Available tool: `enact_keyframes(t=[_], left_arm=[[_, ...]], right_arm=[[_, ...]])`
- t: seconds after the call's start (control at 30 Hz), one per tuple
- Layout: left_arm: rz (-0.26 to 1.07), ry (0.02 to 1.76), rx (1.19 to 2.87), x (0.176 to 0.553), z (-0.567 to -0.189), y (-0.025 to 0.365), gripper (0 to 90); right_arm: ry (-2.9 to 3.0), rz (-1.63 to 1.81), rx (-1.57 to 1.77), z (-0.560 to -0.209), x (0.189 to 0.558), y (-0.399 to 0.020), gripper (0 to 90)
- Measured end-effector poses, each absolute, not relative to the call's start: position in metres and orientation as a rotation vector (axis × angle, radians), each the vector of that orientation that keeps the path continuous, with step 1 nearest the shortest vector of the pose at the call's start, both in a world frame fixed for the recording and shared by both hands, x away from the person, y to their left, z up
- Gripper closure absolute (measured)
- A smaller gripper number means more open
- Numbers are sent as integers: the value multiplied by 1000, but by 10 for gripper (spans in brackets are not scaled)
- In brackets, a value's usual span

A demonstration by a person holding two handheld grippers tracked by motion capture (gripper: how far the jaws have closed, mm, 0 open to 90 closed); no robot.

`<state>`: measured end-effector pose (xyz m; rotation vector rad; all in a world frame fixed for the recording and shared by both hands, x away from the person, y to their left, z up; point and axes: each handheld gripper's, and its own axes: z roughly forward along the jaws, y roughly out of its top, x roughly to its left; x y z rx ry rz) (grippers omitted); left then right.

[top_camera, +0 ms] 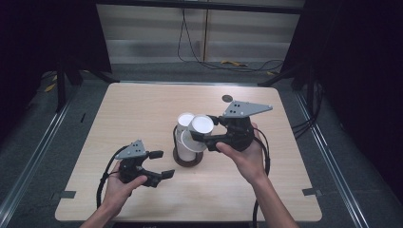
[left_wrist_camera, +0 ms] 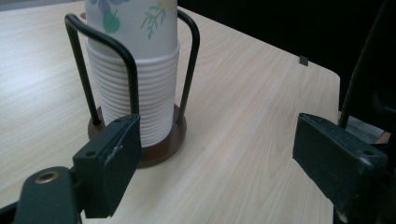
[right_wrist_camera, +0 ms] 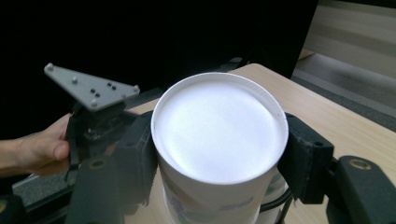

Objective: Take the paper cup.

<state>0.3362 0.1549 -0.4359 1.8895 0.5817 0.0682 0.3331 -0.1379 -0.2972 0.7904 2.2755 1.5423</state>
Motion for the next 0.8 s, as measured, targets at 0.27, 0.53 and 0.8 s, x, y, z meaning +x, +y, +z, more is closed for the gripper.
enact_keyframes(t=[0.27, 0.53, 0.8], left_arm=[[66, 558, 1872, 339, -427, 156, 159], [47, 522, 1875, 337, -424, 150, 160], [27, 491, 1889, 343, -416, 136, 158]], right_arm=[[2336, 1534, 803, -317, 325, -135, 366], [2384, 1537, 809, -332, 323, -131, 365], [2427, 1549, 836, -348, 325, -127, 366]])
